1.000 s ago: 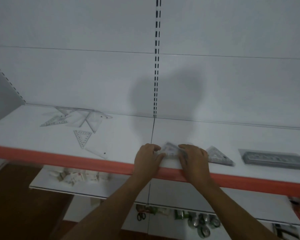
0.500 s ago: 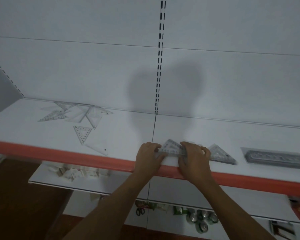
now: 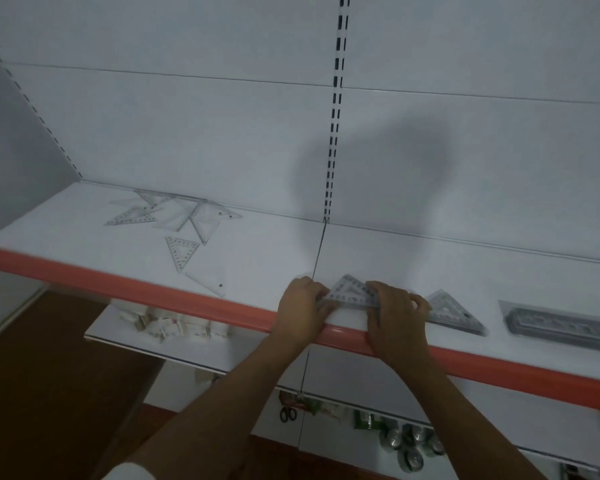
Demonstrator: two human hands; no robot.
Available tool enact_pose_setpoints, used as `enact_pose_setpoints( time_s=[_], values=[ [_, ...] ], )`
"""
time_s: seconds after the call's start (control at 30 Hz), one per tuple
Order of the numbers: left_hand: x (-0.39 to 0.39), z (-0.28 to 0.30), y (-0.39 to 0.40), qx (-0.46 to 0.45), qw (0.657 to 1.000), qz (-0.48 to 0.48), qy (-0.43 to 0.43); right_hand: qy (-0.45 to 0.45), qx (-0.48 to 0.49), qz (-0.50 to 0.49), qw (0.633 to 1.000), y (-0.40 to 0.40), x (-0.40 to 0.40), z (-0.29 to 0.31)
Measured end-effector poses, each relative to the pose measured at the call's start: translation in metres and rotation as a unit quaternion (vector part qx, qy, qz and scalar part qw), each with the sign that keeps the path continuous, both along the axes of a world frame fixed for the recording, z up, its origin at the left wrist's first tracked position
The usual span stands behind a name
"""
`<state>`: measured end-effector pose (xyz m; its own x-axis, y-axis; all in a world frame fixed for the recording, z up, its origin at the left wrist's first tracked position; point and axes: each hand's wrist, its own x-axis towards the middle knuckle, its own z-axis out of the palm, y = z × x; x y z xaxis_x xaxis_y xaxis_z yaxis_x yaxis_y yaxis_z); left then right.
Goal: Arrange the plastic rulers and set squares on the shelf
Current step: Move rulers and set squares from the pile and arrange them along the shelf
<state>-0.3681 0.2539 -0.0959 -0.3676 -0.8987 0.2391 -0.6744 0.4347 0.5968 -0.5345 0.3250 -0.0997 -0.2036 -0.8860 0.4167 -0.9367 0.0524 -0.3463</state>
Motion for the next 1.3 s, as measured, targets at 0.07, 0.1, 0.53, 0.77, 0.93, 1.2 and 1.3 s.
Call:
enact_pose_setpoints(
  time_s=[0.07, 0.1, 0.53, 0.77, 0.93, 1.2, 1.3],
  values=[
    [-0.001, 0.001, 0.002, -0.004, 1.0, 0.002, -0.002, -0.006, 0.008, 0.003, 1.0, -0.001, -0.001, 0.0],
    [-0.002, 0.002, 0.002, -0.006, 1.0, 0.003, 0.002, -0.004, 0.012, 0.002, 1.0, -0.002, -0.001, 0.0],
    [0.045, 0.031, 0.012, 0.002, 0.999, -0.009, 0.032, -0.014, 0.003, -0.044, 0.999, 0.007, 0.003, 0.008],
    [0.169, 0.055, 0.009, -0.015, 0.995, 0.094, 0.03, -0.066, -0.053, -0.004, 0.996, -0.02, 0.08, 0.041],
    [0.272, 0.073, 0.007, 0.01, 0.989, 0.145, -0.021, -0.095, -0.008, 0.121, 0.988, -0.064, 0.214, 0.065],
    [0.387, 0.065, 0.005, -0.013, 0.976, 0.213, -0.04, -0.052, 0.086, 0.246, 0.964, -0.096, 0.367, 0.08],
    [0.405, 0.061, -0.007, 0.003, 0.972, 0.231, -0.038, -0.045, 0.089, 0.267, 0.959, -0.115, 0.394, 0.082]
  ],
)
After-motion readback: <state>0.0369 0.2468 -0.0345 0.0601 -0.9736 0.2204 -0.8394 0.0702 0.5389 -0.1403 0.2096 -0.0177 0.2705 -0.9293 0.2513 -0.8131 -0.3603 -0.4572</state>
